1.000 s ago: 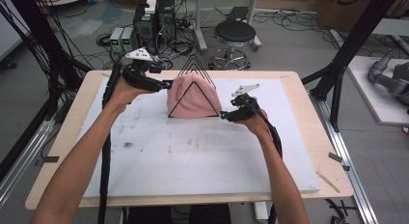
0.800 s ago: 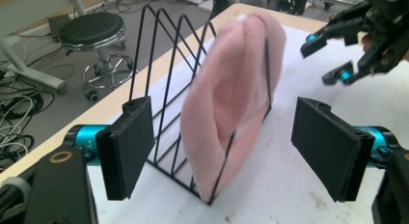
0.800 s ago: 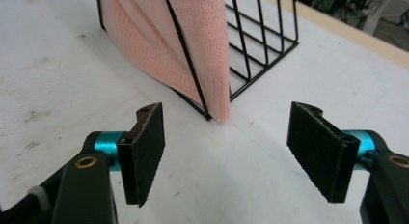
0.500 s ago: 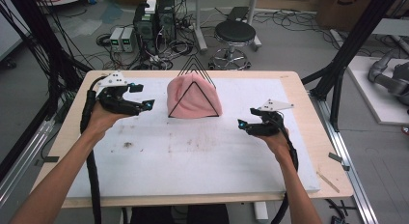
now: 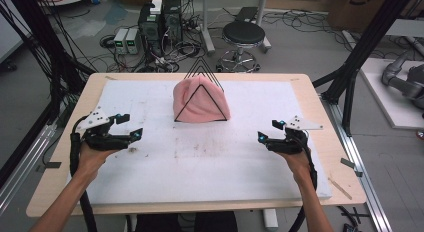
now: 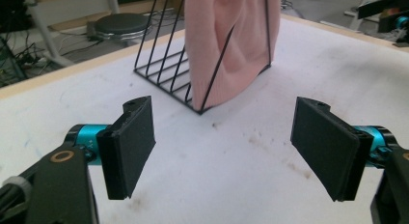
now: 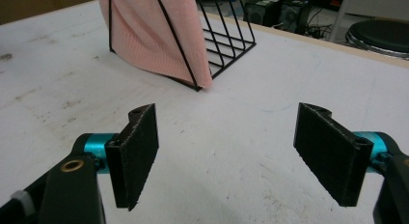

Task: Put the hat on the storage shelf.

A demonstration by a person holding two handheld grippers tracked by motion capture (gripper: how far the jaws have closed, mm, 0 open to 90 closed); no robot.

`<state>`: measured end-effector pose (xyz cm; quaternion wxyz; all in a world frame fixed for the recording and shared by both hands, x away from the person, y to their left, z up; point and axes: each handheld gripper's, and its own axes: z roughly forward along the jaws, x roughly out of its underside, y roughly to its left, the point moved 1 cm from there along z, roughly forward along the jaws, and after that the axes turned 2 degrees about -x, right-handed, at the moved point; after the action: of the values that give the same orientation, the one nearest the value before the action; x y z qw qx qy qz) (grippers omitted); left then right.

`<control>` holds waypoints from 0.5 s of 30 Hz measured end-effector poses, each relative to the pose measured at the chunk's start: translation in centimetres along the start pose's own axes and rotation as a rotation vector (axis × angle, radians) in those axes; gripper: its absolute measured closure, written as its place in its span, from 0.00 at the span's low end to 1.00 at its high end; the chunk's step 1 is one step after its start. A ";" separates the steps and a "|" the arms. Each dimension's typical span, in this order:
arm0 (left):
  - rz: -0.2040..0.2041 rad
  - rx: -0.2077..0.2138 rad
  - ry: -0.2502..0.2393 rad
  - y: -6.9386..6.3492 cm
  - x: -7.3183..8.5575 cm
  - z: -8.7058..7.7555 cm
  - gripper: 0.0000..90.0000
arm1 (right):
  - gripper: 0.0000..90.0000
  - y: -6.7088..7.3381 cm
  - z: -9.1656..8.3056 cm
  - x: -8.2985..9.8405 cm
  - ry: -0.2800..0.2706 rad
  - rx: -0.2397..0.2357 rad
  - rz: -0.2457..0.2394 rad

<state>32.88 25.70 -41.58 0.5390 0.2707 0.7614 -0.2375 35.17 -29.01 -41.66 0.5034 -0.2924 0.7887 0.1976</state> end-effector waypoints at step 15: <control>-0.011 -0.030 0.002 -1.3 4.2 -0.1 0.26 | 0.26 0.4 -1.9 2.4 -0.084 0.046 0.055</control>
<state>30.78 25.45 -45.43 0.5410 0.2587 0.7668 -0.2288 32.80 -30.50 -43.07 0.5371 -0.2506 0.7789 0.2052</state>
